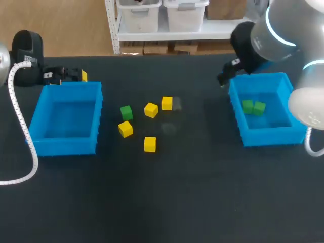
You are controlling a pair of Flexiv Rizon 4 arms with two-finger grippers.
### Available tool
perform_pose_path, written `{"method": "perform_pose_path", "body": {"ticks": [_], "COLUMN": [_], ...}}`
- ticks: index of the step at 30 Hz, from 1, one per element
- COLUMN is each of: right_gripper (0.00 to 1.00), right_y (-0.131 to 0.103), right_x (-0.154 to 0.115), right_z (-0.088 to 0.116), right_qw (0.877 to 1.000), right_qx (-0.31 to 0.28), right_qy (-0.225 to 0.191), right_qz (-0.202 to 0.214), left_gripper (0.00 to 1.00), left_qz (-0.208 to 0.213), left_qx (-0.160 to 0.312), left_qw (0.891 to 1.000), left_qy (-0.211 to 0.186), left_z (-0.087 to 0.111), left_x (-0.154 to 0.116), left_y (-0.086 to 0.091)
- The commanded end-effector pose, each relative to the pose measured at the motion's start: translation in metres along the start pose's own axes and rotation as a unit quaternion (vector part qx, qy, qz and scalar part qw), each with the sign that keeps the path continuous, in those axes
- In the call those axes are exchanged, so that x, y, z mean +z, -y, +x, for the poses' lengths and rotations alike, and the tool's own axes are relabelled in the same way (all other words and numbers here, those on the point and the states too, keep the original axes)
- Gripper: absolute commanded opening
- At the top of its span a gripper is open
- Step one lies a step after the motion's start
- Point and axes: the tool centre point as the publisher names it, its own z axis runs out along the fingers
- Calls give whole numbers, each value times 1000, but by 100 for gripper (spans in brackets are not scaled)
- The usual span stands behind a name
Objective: Put the green cubes in the right bin and the yellow cubes in the left bin.
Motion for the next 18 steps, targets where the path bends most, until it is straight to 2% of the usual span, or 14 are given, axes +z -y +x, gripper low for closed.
{"method": "perform_pose_path", "body": {"ticks": [1, 10, 18], "right_gripper": [100, 100, 100], "right_y": [-23, -92, -136], "right_x": [9, 36, 56], "right_z": [-15, -37, -58], "right_qw": [1000, 996, 994], "right_qx": [-11, -51, -63], "right_qy": [-12, -18, -24], "right_qz": [-21, -68, -86], "left_gripper": [100, 100, 100], "left_qz": [7, 7, 7], "left_qx": [1, 1, 1], "left_qw": [1000, 1000, 1000], "left_qy": [3, 3, 3], "left_z": [2, 2, 2], "left_x": [0, 0, 0], "left_y": [-3, -3, -3]}}
